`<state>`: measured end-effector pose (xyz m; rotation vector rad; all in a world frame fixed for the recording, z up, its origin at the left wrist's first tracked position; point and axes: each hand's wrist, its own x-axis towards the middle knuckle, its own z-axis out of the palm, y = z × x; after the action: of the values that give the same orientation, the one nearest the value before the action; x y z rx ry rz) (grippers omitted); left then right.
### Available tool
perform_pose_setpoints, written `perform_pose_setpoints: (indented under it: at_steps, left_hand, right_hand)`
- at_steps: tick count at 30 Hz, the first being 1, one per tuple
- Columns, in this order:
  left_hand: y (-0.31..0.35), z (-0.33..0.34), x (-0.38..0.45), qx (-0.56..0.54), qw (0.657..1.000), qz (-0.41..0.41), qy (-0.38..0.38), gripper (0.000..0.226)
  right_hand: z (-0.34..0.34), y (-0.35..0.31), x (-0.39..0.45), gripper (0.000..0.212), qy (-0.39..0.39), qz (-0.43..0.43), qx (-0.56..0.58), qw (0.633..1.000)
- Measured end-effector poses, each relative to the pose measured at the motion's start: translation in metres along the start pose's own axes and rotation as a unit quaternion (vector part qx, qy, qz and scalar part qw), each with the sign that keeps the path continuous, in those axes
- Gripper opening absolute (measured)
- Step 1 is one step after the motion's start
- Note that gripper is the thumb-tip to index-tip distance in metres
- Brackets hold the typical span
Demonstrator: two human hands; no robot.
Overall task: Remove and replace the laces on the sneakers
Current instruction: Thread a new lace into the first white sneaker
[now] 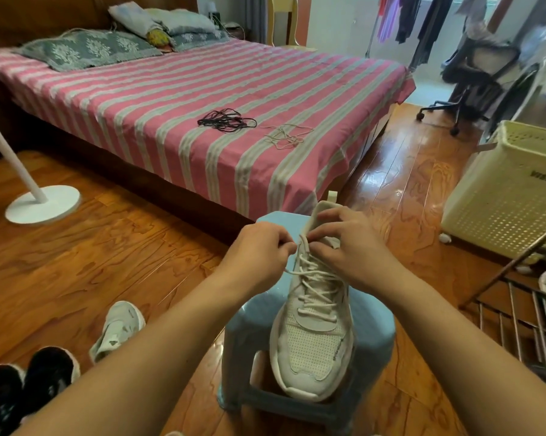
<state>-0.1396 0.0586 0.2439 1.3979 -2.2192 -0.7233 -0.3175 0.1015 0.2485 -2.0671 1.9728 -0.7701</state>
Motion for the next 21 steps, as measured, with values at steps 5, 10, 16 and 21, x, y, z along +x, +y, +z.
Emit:
perform_pose_setpoints:
  at_steps: [5,10,16,21]
  left_hand:
    - [0.009,-0.004,0.0,0.092,0.995,0.033,0.019,0.023]
    - [0.01,-0.005,0.005,0.186,0.973,0.134,0.024,0.02]
    - [-0.006,0.002,0.004,0.05,0.986,0.145,0.065,0.014]
    - [-0.01,-0.002,0.009,-0.122,0.987,0.105,-0.004,0.024]
  right_hand:
    - [0.004,-0.001,0.001,0.012,-0.003,-0.007,0.016,1.0]
    - [0.008,0.0,0.004,0.011,-0.008,-0.023,0.011,1.0]
    - [0.006,0.002,0.007,0.007,-0.016,-0.051,-0.007,0.999]
    - [0.003,0.0,0.011,0.011,-0.039,-0.009,0.027,0.999]
